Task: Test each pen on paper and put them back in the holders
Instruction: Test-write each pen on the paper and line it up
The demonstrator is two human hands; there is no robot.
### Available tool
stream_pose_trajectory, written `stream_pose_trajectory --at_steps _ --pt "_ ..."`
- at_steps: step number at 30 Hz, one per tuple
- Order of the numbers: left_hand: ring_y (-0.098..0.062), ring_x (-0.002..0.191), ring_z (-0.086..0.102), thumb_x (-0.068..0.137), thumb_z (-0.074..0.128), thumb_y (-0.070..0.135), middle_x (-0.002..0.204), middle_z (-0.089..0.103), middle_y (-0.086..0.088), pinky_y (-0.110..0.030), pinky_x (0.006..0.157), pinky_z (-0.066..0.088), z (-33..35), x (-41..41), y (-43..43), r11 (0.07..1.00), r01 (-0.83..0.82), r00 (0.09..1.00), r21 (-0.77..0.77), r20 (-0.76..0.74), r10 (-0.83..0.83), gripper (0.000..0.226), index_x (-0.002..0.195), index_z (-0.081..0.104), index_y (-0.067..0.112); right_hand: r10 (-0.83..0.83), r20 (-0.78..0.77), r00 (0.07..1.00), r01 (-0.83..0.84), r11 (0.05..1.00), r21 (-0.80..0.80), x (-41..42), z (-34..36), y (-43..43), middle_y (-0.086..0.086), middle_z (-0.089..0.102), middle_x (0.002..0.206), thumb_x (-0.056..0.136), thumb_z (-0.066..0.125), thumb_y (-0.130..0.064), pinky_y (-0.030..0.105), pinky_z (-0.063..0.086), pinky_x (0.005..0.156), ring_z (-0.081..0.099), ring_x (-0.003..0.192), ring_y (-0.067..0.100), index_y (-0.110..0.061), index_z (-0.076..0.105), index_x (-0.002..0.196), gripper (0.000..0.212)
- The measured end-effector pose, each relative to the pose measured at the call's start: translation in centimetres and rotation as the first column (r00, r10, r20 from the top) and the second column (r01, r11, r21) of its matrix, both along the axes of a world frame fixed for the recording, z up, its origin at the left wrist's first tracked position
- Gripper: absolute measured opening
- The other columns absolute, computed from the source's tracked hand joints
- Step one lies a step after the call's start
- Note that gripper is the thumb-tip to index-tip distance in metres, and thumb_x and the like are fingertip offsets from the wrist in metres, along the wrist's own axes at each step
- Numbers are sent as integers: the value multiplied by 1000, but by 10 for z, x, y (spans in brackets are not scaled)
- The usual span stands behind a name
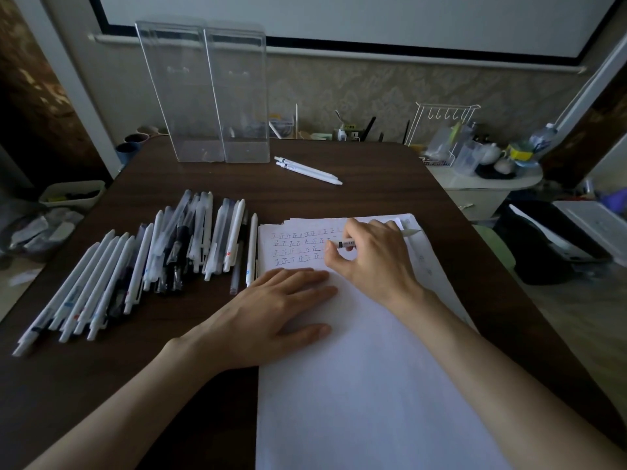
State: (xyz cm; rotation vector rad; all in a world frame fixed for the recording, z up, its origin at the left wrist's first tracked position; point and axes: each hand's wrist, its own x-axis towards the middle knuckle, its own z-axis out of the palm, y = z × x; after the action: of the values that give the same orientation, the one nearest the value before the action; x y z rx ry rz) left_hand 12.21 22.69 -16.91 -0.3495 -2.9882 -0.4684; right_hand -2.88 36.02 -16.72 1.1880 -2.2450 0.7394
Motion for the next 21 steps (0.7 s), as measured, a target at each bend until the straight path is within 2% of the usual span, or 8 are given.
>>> stream_pose_trajectory --at_steps 4,6,8,10,12,15,19,21 --pt "-9 134 29 90 30 61 147 34 5 -24 109 18 1 0 1 1000 2 1000 3 -2 -2 61 140 40 27 64 -49 997 -65 997 -31 -6 1 1 -3 51 65 81 58 -50 32 38 63 51 63 20 -9 54 74 41" --pt "-10 134 29 91 30 61 147 35 5 -26 110 20 1 0 1 1000 2 1000 4 -3 -2 61 140 41 27 138 -43 989 -143 981 -130 -9 7 2 7 58 80 84 63 -32 31 42 62 48 67 14 -3 60 84 29" --pt "-9 133 31 91 30 61 146 36 5 -24 110 20 1 1 2 1000 -8 1000 4 -16 8 60 138 43 27 192 -18 981 -189 938 -292 -9 17 6 11 60 88 91 53 -15 25 44 66 50 73 13 4 62 92 21" --pt "-8 131 33 91 29 61 144 39 7 -21 108 20 1 1 4 999 -33 999 14 -25 34 59 137 45 28 214 120 969 -146 898 -415 -6 24 10 6 58 91 92 38 -21 19 42 73 55 81 16 3 60 98 33" --pt "-8 129 35 90 27 63 142 41 8 -22 107 22 2 1 7 998 -63 997 21 -38 63 60 135 46 28 187 369 910 -18 909 -416 -3 26 12 3 60 84 91 28 -40 21 42 72 56 80 14 -6 60 93 46" --pt "-6 128 35 88 20 67 138 42 12 -22 107 21 5 0 18 991 -131 990 31 -40 132 65 136 44 29 239 711 661 102 910 -401 -3 24 10 3 68 64 90 38 -62 20 44 57 60 58 7 -12 66 80 58" --pt "-8 121 37 87 16 69 130 43 12 -25 103 21 6 -2 38 961 -274 960 36 -43 275 67 135 43 30 277 716 640 -40 944 -329 -5 14 2 1 59 52 87 64 -30 14 39 51 52 47 5 -7 58 72 28" --pt "-13 121 39 89 19 66 131 44 7 -29 102 23 4 -2 42 964 -264 963 -31 -70 261 65 136 43 28 274 747 605 -24 945 -327 -7 12 1 4 56 48 87 66 -19 17 40 48 51 43 8 -9 48 73 24"
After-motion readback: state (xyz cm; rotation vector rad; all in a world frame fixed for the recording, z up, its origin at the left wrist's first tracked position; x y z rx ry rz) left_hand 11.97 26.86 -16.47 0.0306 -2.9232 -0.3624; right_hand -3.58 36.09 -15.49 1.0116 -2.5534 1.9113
